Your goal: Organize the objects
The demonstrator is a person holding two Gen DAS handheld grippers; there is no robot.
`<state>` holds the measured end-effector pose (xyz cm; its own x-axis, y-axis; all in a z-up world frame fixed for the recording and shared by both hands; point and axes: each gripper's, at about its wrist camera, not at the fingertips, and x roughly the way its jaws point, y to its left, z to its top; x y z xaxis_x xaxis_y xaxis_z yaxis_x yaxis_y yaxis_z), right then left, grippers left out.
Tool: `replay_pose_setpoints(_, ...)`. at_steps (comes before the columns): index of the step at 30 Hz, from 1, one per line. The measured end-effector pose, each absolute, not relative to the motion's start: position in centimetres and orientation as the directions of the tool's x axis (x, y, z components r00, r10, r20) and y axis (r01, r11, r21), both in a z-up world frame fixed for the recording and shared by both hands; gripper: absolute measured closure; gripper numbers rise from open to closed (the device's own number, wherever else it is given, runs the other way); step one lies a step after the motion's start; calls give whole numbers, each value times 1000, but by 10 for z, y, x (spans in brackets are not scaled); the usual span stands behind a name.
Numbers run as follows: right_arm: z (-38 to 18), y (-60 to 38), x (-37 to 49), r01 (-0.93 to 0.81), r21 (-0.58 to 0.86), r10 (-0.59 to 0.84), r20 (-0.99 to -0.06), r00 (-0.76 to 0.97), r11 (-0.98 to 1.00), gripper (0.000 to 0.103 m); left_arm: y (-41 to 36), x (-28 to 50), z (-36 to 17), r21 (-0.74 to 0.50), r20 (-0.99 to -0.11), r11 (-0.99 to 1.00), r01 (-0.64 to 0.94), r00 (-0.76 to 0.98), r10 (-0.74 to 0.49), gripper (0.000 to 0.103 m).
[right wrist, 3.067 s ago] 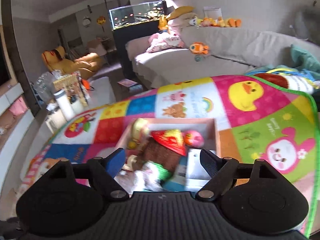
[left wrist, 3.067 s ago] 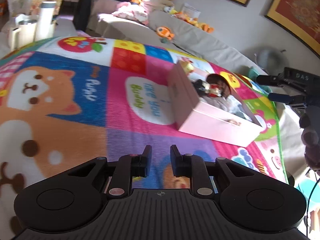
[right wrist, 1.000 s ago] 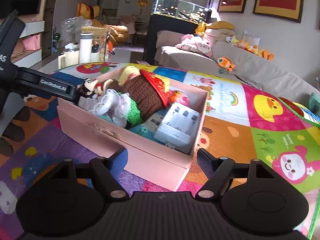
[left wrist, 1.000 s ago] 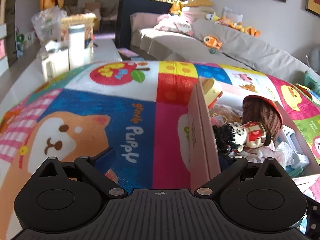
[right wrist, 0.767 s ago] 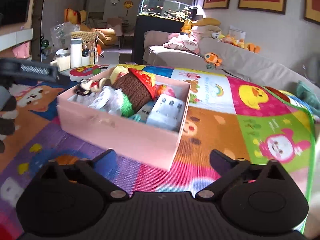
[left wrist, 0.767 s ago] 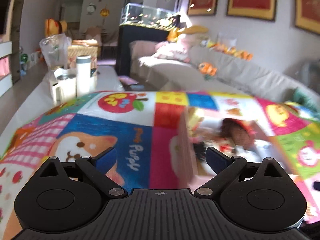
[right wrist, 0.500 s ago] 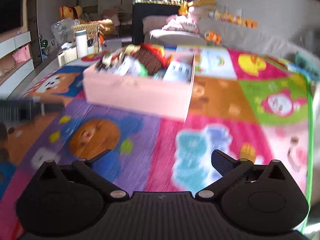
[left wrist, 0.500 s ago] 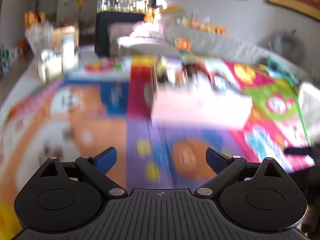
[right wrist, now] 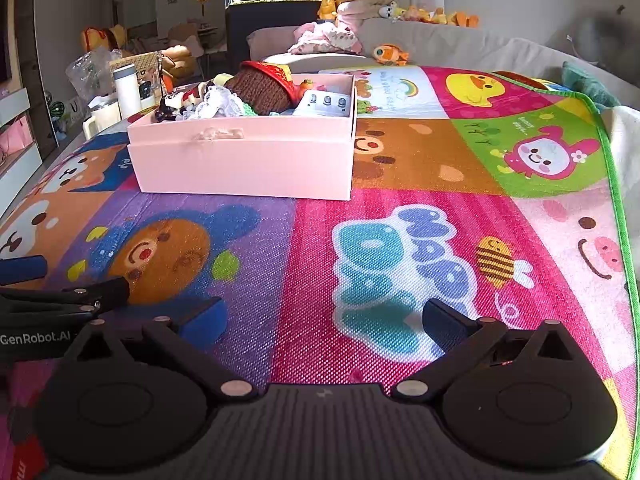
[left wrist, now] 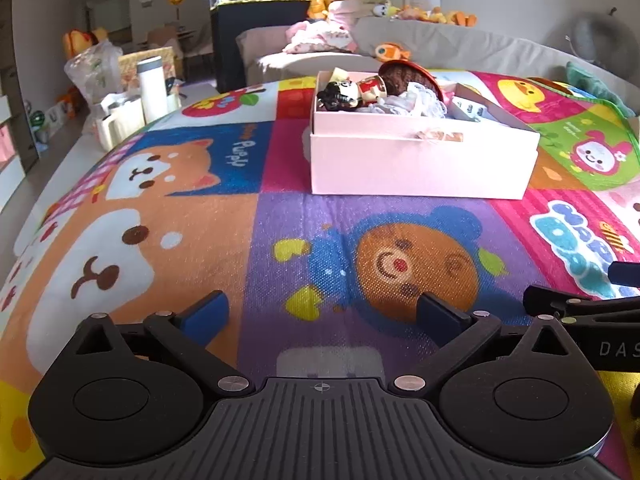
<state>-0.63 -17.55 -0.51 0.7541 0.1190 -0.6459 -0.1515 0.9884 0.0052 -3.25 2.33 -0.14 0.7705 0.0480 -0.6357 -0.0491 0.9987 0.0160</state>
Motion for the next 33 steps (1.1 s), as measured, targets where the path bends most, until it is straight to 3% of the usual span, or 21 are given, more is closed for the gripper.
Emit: replay_pose_setpoints(33, -6, -178, 4, -147, 11, 119, -644, 755, 989, 0, 23, -30, -1, 20, -636, 999, -48, 771, 49, 0)
